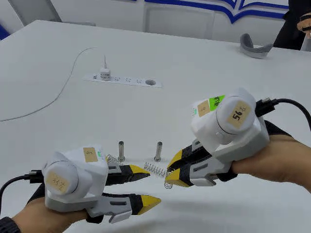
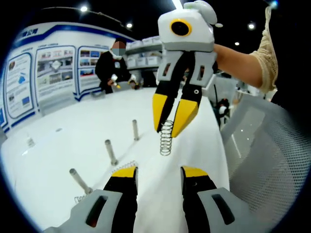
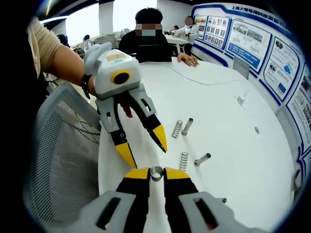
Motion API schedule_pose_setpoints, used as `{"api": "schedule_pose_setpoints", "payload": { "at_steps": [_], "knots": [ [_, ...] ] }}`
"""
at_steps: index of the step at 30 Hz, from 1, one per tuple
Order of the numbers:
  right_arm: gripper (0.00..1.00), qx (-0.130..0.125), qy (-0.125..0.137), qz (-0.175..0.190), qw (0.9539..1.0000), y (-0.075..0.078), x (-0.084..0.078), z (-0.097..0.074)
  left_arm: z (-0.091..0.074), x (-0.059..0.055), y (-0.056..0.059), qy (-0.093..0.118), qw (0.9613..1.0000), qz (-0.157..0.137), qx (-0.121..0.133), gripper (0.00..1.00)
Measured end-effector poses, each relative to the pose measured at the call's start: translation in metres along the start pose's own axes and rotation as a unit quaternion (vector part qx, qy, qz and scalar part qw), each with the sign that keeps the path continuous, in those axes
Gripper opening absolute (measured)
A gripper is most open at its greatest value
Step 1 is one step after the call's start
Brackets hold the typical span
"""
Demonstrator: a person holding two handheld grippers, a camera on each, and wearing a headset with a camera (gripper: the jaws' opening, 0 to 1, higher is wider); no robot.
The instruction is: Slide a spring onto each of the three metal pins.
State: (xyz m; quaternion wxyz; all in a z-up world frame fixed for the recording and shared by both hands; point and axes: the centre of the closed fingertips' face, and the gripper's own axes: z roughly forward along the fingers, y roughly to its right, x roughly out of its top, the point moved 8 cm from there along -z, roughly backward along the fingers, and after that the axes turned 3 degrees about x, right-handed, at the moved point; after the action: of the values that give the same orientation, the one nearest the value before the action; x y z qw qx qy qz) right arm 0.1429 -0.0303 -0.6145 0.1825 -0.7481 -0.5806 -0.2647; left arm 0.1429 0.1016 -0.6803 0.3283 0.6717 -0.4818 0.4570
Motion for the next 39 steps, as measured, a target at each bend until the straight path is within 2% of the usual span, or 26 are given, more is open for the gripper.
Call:
{"api": "schedule_pose_setpoints", "payload": {
  "at_steps": [11, 25, 33, 39],
  "knots": [
    [0.12, -0.013, 0.004, 0.017, 0.9998, 0.006, -0.007, -0.007, -0.021, -0.010, -0.011, -0.007, 0.9993, -0.015, 0.033, 0.45],
    [0.12, -0.041, 0.012, 0.040, 0.9983, 0.021, -0.018, -0.023, -0.042, -0.020, -0.017, -0.009, 0.9968, -0.039, 0.069, 0.56],
    [0.12, -0.076, 0.016, 0.061, 0.9951, 0.037, -0.028, -0.040, -0.049, -0.025, -0.020, -0.004, 0.9944, -0.060, 0.087, 0.61],
    [0.12, -0.099, 0.018, 0.074, 0.9922, 0.046, -0.033, -0.048, -0.049, -0.027, -0.019, -0.006, 0.9937, -0.064, 0.091, 0.64]
  ]
}}
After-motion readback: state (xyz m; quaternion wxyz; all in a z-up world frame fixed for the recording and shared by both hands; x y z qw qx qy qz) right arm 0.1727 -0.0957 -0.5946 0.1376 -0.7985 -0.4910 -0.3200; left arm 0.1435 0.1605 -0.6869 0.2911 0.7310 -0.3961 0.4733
